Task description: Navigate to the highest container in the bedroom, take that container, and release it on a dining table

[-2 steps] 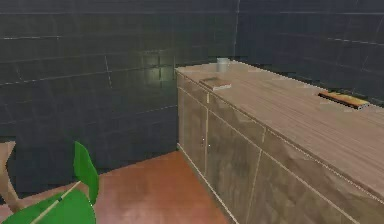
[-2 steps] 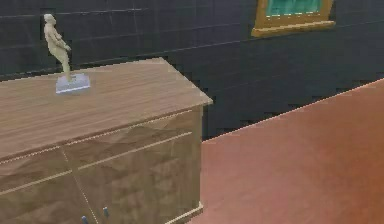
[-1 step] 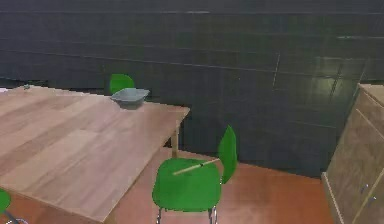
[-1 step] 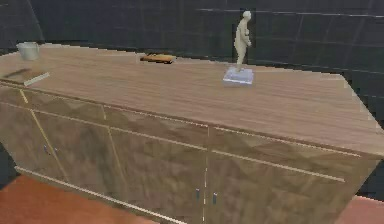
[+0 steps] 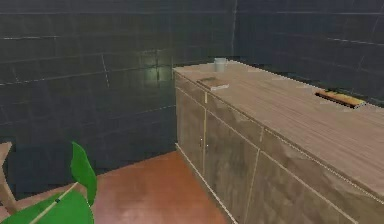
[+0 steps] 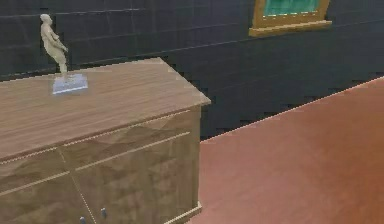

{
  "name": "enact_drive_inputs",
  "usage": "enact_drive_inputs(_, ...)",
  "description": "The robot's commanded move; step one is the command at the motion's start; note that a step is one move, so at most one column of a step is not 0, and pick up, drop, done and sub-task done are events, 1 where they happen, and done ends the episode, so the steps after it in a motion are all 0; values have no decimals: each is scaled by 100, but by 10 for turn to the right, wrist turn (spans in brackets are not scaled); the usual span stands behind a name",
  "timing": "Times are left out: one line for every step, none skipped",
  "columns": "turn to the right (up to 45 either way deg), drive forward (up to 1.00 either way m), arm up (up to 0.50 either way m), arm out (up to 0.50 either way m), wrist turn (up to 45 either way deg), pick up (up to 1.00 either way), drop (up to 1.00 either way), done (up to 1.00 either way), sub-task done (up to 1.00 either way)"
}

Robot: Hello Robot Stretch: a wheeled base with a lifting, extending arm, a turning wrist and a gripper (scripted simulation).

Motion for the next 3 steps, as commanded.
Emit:
enact_drive_inputs(0,65,0,0,0,0,0,0,0)
enact_drive_inputs(-450,0,0,0,0,0,0,0,0)
enact_drive_inputs(-300,0,0,0,0,0,0,0,0)
